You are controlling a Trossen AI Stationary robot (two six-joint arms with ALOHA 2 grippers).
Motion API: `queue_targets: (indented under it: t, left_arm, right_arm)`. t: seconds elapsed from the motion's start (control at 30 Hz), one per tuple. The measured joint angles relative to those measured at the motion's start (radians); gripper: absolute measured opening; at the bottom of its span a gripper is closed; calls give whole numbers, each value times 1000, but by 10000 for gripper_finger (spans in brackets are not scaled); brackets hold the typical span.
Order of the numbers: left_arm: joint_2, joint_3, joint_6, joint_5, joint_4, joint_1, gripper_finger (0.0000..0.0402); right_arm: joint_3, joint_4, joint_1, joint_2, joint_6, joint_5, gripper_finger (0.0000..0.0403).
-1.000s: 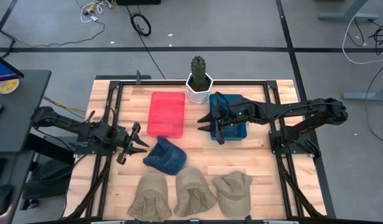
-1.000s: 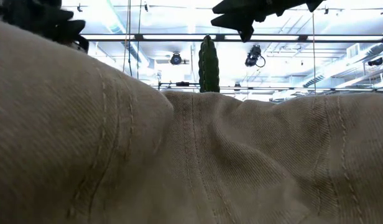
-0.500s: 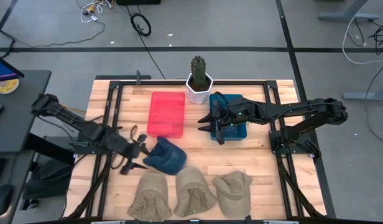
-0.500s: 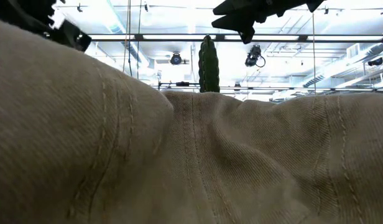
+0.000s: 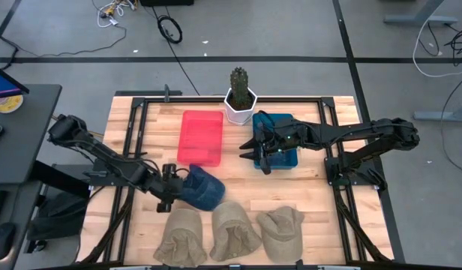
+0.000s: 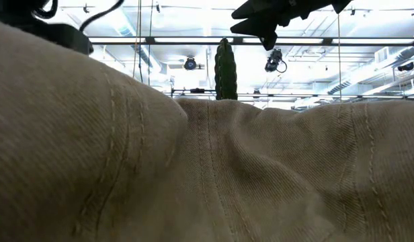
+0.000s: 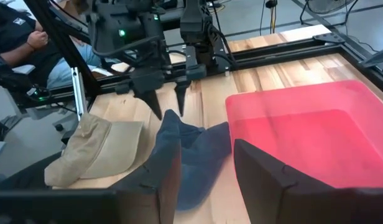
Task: Pick & Place hat
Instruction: Put the blue cap into the blue bin
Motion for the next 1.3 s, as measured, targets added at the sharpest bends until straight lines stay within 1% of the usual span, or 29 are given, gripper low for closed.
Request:
queue_targets:
  t: [0.23,0.3,0.4,0.5,0.53,0.6,0.63,0.7,0.77,0.8,0.83,0.9,1.03,1.2,1.3]
  left_arm:
    - [8,0,-45,10,14,7,227]
    - [32,0,-41,31,39,7,227]
    - [83,1,-32,33,110,5,227]
    - [142,1,12,42,159,6,224]
    - [158,1,22,45,160,6,218]
    - [180,1,47,71,150,6,195]
    - [185,1,55,88,147,6,176]
    - [184,1,54,120,141,6,126]
    - [179,12,53,133,109,6,58]
    - [172,24,54,135,82,6,33]
    - [167,39,53,134,58,6,22]
    - [167,77,61,133,6,6,21]
    - [167,182,93,131,-151,6,18]
    - [167,340,154,96,-356,-6,18]
    - [167,439,199,83,-465,-19,18]
  right_arm:
    - [0,2,0,0,0,0,153]
    - [0,2,0,0,0,0,153]
    - [0,5,0,0,1,0,153]
    - [0,5,1,0,9,0,153]
    - [0,5,2,0,9,0,153]
    - [0,8,2,0,10,0,153]
    - [0,8,2,0,16,0,153]
    - [0,11,2,0,40,1,153]
    - [0,11,2,0,74,1,153]
    - [0,11,2,0,91,2,153]
    - [0,12,2,0,104,2,153]
    - [0,28,2,1,113,3,153]
    - [0,76,2,1,110,3,153]
    - [-1,124,-2,1,62,22,153]
    - [-1,117,-2,1,53,31,153]
